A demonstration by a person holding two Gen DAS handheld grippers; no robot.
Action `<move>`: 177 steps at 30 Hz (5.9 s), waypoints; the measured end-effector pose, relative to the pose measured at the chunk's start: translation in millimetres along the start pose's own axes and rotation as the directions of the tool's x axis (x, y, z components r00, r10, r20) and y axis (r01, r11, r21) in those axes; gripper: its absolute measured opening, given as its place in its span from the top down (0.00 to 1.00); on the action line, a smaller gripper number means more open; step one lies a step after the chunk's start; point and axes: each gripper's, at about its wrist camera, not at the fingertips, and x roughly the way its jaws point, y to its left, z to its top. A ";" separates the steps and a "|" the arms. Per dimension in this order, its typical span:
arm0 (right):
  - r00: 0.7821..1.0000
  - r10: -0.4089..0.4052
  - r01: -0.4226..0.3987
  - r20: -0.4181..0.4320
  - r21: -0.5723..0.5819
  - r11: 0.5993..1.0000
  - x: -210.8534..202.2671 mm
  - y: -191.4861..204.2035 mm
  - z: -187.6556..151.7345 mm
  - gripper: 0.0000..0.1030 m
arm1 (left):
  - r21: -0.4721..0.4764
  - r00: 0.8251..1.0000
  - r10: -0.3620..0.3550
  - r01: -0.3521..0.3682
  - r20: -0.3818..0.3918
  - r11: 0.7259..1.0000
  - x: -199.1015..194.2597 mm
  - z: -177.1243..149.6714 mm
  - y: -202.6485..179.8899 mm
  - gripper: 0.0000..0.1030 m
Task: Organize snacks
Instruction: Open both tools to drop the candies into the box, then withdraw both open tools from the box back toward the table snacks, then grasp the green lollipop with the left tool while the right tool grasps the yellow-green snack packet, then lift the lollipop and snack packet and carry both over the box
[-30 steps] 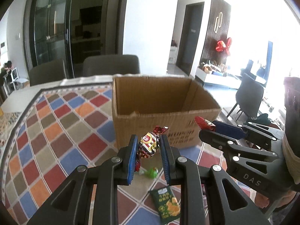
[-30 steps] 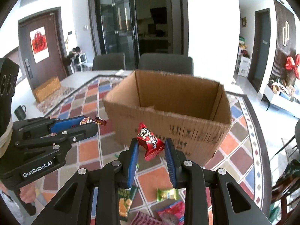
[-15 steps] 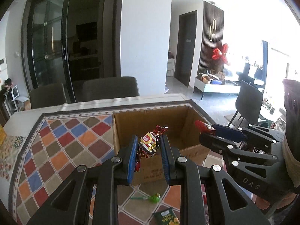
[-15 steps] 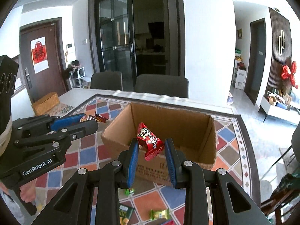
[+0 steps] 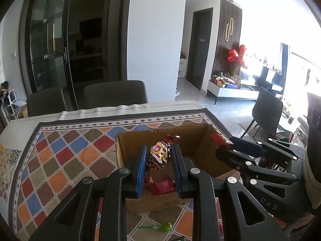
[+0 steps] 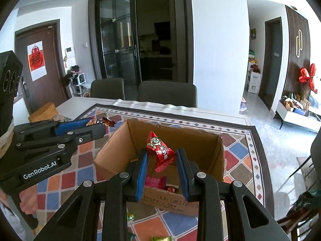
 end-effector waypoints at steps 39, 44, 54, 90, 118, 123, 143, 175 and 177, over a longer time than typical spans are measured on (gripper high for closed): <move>0.996 -0.078 0.080 -0.043 0.045 0.996 -6.3 -1.1 -25.2 0.43 | 0.102 1.000 0.023 -0.021 -0.013 0.995 -9.9 -39.0 -7.8 0.48; 0.996 -0.074 0.077 -0.057 0.044 0.996 -11.7 4.1 -40.1 0.39 | 0.123 1.000 0.003 0.000 -0.026 0.992 -15.3 -52.1 -11.3 0.47; 0.990 -0.059 0.066 -0.125 0.054 0.996 -8.1 8.2 -68.7 0.39 | 0.175 0.996 -0.014 0.028 -0.082 0.984 -11.9 -82.5 -17.4 0.45; 0.905 -0.044 0.078 -0.423 0.062 0.995 41.3 5.1 -161.8 0.35 | 0.291 0.943 -0.012 0.115 -0.331 0.950 48.1 -161.4 -34.4 0.41; 0.881 -0.073 0.102 -0.467 0.035 0.994 72.1 1.8 -174.9 0.35 | 0.348 0.914 0.041 0.112 -0.403 0.931 107.1 -174.1 -39.1 0.49; 0.877 -0.069 0.098 -0.475 0.037 0.994 75.1 4.8 -180.5 0.46 | 0.337 0.908 0.028 0.126 -0.419 0.933 110.9 -175.3 -34.2 0.65; 0.904 -0.042 0.073 -0.425 0.058 0.996 59.4 4.0 -166.2 0.68 | 0.268 0.926 -0.014 0.124 -0.378 0.955 72.3 -165.5 -27.8 0.76; 0.990 -0.035 0.043 -0.133 0.053 0.998 -29.1 8.1 -82.5 0.68 | 0.155 0.991 -0.064 0.082 -0.117 0.985 -23.2 -85.6 -35.1 0.76; 0.993 -0.036 0.042 -0.112 0.049 0.998 -32.7 7.4 -73.5 0.68 | 0.147 0.993 -0.068 0.082 -0.101 0.986 -26.3 -78.2 -34.0 0.76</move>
